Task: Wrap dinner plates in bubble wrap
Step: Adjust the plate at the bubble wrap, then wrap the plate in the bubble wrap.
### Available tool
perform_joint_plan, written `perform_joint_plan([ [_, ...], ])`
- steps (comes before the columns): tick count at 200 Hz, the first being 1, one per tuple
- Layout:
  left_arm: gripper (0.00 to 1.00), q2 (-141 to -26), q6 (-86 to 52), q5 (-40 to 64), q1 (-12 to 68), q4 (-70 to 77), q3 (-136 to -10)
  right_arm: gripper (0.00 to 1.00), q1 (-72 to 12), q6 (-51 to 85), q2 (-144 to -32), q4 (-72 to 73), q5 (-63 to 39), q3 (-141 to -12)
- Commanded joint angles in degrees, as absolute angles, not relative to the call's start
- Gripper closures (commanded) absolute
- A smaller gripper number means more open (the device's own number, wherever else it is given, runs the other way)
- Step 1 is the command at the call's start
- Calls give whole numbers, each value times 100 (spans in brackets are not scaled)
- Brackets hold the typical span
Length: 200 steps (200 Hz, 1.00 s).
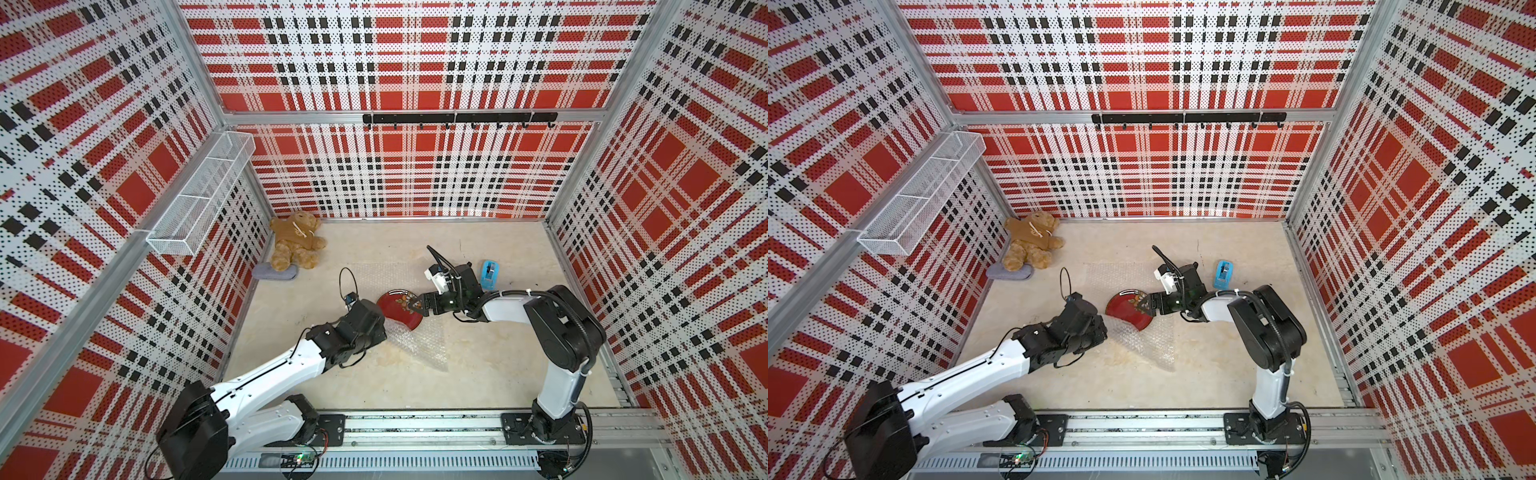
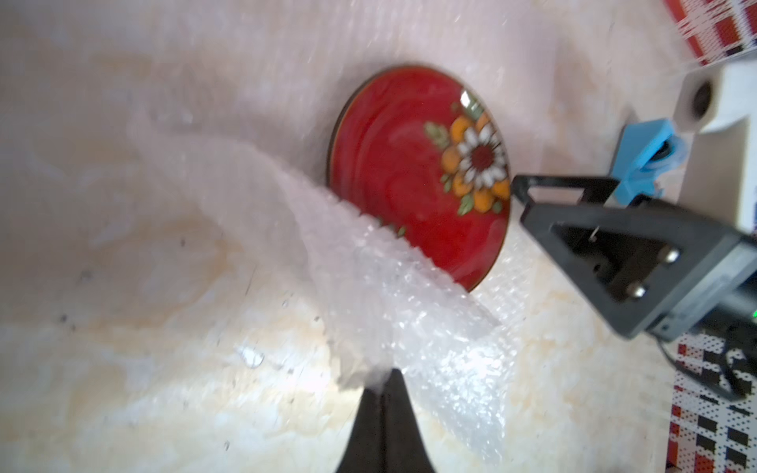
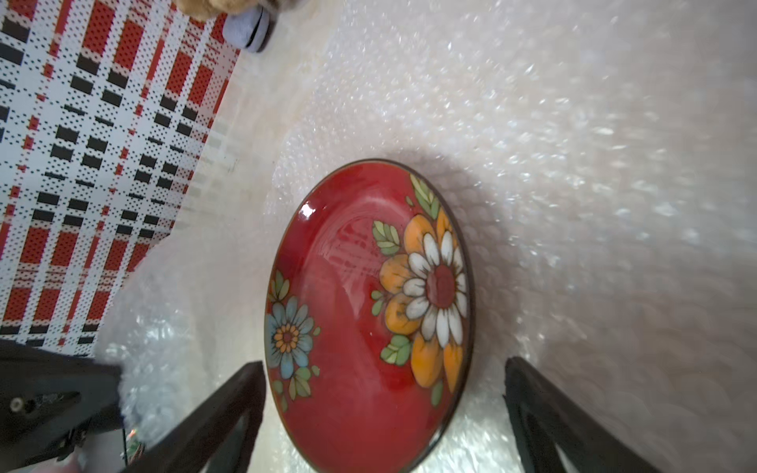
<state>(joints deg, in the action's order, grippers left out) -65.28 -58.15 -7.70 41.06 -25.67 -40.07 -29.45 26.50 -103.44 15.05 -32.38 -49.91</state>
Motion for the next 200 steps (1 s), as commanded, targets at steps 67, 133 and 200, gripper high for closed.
perform_joint_plan([
  [67, 100, -8920, -4156, -613, 3367, -1388, -5452, 12, -2989, 2164, -9077, 2218, -2672, -4042],
  [133, 100, -10172, -4018, -274, 3301, -809, -6021, 60, -3538, 2346, -9751, 2535, -3132, -4416],
  [200, 100, -10566, -4259, -6, 3217, -382, -6094, 100, -3728, 3409, -11035, 2787, -2921, -4939],
])
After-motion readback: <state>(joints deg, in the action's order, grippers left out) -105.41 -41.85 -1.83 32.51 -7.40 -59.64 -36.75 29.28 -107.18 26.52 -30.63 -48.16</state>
